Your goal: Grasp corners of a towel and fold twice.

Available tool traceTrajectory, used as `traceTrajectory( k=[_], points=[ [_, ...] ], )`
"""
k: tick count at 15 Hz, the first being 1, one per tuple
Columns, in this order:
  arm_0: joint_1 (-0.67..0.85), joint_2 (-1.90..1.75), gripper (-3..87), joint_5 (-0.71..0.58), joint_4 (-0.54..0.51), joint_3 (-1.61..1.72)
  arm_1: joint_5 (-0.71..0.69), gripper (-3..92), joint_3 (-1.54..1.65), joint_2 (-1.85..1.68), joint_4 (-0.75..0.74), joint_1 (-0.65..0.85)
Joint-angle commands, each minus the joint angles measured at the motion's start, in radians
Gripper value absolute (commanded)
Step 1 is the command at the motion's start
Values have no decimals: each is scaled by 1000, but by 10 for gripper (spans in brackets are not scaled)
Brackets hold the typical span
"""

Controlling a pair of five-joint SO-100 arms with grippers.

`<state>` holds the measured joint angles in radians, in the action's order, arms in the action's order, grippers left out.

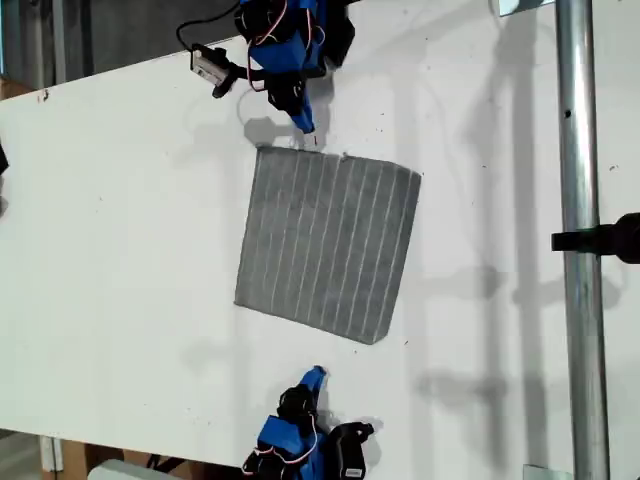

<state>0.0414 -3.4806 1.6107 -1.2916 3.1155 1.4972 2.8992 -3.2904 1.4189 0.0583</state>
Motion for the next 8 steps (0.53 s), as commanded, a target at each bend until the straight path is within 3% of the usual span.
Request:
traceTrajectory(
  k=[1,3,8],
  points=[
    [-6,0,-28,21,-3,3,-31,-1,-141,103,-67,-38],
    [-5,0,-28,18,-3,3,-92,-1,-416,526,-166,-115],
    [2,0,-28,6,-3,3,-242,-1,-1212,1416,-87,-341]
  ],
)
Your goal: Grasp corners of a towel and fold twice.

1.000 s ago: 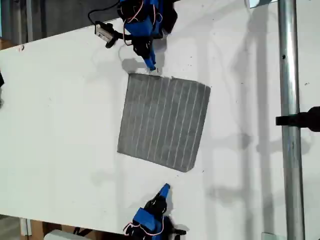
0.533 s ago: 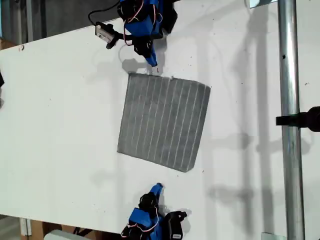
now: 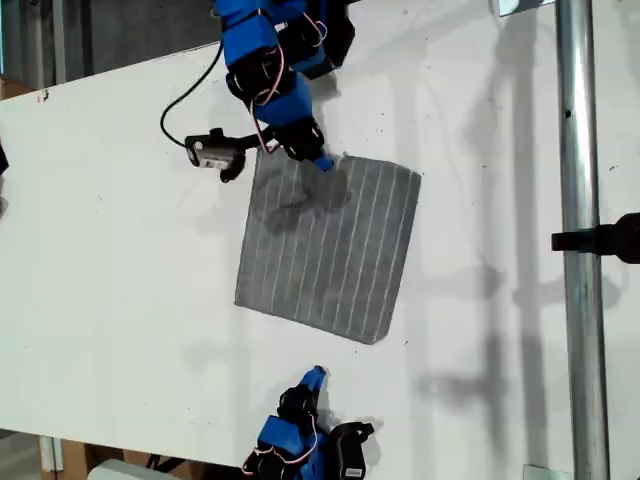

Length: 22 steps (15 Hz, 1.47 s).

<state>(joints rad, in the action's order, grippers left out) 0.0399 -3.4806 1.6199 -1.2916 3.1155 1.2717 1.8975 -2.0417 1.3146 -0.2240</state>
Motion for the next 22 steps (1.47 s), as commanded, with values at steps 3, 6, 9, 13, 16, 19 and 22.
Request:
traceTrajectory(
  k=[3,6,9,13,16,19,22],
  points=[
    [-3,0,-28,-3,-3,3,-80,-1,-445,402,106,-207],
    [-11,0,-28,-9,-5,3,-83,270,-485,431,155,-268],
    [-12,0,-28,-14,-5,3,-129,332,-494,433,138,-275],
    [-25,0,-28,-15,-5,3,-101,302,-491,479,161,-267],
    [-28,0,-28,-23,-5,3,-46,291,-482,641,152,-278],
    [-41,0,-28,-20,-5,3,40,308,-474,761,141,-293],
    [-41,0,-28,-14,-5,3,72,309,-494,827,115,-281]
  ],
)
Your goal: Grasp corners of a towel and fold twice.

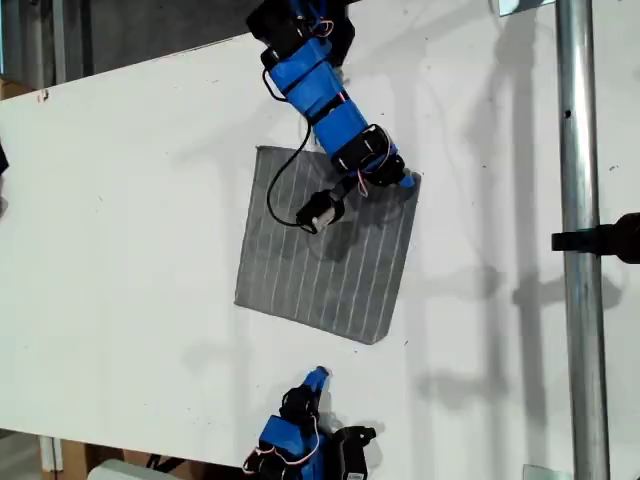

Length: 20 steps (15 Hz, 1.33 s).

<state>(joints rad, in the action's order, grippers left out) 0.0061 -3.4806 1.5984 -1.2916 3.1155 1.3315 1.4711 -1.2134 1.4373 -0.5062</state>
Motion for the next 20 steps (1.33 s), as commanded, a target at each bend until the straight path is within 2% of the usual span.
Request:
traceTrajectory(
  k=[1,3,6,7,10,12,14,15,18,20],
  points=[
    [-8,0,-28,9,-5,3,17,302,-63,21,-32,11],
    [-6,0,-28,8,-5,3,17,244,-60,81,-97,35],
    [-2,0,-27,15,-5,3,9,36,-61,124,-129,69],
    [-2,0,-27,25,-5,3,8,-1,-61,118,-123,71],
    [-18,0,-26,44,5,-41,-8,-1,-57,114,-120,71],
    [-26,77,-29,60,-18,-202,-11,-1,-57,120,-120,74],
    [-74,568,-29,48,-8,-529,-28,-1,-55,120,-123,78],
    [-110,798,-29,0,18,-699,-38,-1,-57,120,-126,83],
    [-213,1319,-29,-190,18,-1157,-48,-1,-60,117,-118,89],
    [-296,1624,-29,-347,-26,-1437,-49,-1,-64,117,-121,86]
  ],
)
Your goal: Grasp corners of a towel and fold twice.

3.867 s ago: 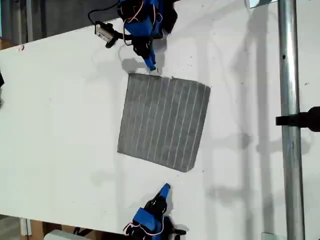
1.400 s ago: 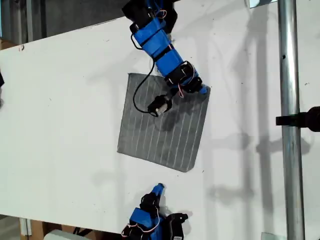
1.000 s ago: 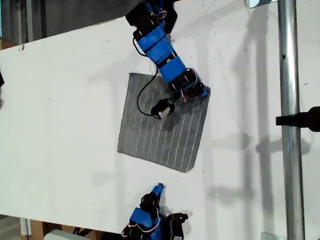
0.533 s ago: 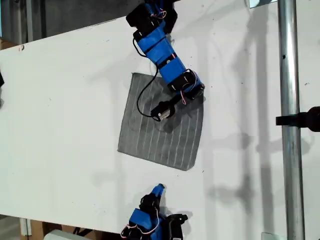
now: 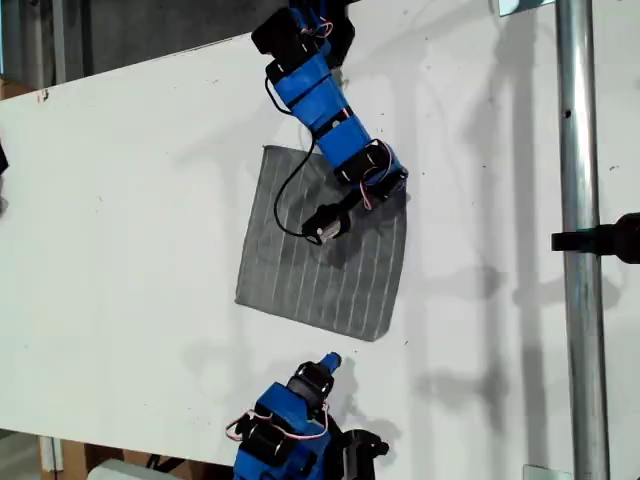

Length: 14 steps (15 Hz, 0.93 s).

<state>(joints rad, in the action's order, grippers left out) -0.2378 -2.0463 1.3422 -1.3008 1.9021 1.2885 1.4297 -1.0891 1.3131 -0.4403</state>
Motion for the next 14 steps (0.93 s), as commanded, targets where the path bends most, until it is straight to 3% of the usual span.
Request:
traceTrajectory(
  k=[1,3,4,5,6,11,14],
  points=[
    [-87,353,-29,-164,-77,-387,-6,-1,-23,-9,3,17],
    [-133,635,-2,-301,-201,-680,-6,-1,-25,-9,2,14],
    [-140,781,174,-302,-324,-853,-6,-1,-25,-9,0,11],
    [-141,856,325,-308,-367,-939,-3,-1,-26,-9,2,6],
    [-133,867,360,-356,-359,-940,0,-1,-26,-11,2,3],
    [-38,874,353,-411,-351,-857,8,-1,-26,-29,5,-9],
    [9,919,283,-397,-262,-750,8,-1,-28,-38,8,-11]
  ],
)
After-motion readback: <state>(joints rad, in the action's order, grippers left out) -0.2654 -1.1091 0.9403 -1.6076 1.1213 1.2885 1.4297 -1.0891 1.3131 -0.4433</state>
